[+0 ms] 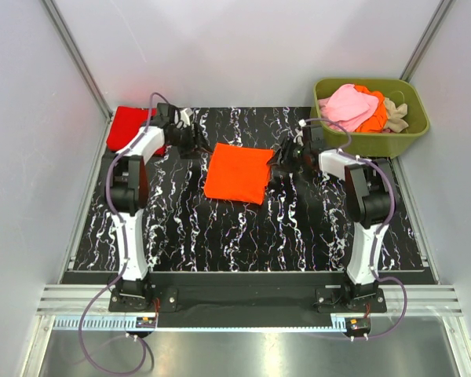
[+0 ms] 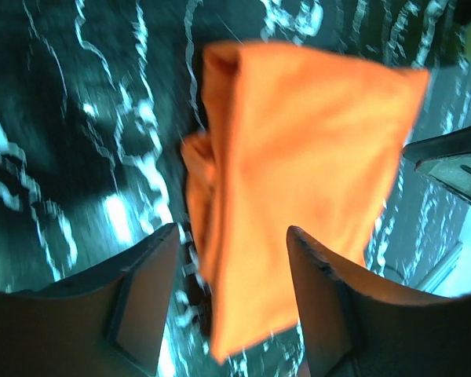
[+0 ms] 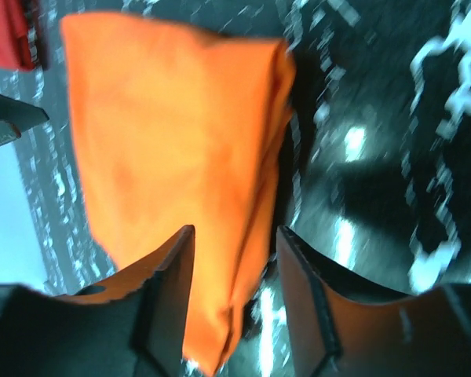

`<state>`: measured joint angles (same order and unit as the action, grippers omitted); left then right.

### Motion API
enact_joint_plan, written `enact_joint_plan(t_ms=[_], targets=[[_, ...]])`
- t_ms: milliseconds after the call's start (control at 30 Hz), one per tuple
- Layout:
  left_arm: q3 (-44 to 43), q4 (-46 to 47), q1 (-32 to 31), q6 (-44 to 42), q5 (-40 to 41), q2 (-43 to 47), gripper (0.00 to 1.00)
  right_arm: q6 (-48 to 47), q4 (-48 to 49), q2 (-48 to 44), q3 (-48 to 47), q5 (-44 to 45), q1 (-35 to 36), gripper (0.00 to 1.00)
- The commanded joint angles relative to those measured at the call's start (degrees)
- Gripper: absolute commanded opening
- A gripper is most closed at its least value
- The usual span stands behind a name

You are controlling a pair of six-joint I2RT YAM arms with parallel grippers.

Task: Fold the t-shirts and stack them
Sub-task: Fold the tshirt, then neatly place the folded tshirt to the corner

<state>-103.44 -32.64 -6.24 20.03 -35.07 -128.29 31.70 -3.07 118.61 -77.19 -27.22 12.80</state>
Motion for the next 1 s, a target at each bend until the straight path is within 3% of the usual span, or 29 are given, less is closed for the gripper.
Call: enact_joint_plan(t_ms=[0, 267, 433, 633, 700, 767, 967], targets=[[5.0, 1.2, -0.2, -2.0, -2.7, 6.2, 0.64, 0.4, 1.0, -7.0, 4.5, -1.3, 1.0, 0.54], [13.0, 2.3, -1.8, -4.0, 0.2, 7.8, 0.66, 0.7, 4.7, -5.0, 8.0, -1.8, 4.7, 0.56], [15.0, 2.3, -2.7, -4.6, 1.2, 7.4, 0.63, 3.1, 8.9, -5.6, 12.3, -2.0, 5.5, 0.45], [15.7, 2.4, -3.7, -4.3, 0.9, 7.5, 0.46, 4.5, 11.2, -9.6, 17.1, -2.6, 5.5, 0.38], [16.3, 2.4, -3.8, -4.0, 0.9, 7.6, 0.38, 5.1, 11.2, -10.8, 17.5, -2.9, 5.4, 0.40], [16.9, 2.4, -4.0, -3.7, 1.2, 8.1, 0.31, 6.3, 10.8, -12.2, 18.1, -3.1, 5.5, 0.48], [21.7, 2.3, -4.8, -0.4, 3.8, 11.0, 0.30, 9.9, 7.6, -17.3, 21.8, 1.0, 6.1, 0.52]])
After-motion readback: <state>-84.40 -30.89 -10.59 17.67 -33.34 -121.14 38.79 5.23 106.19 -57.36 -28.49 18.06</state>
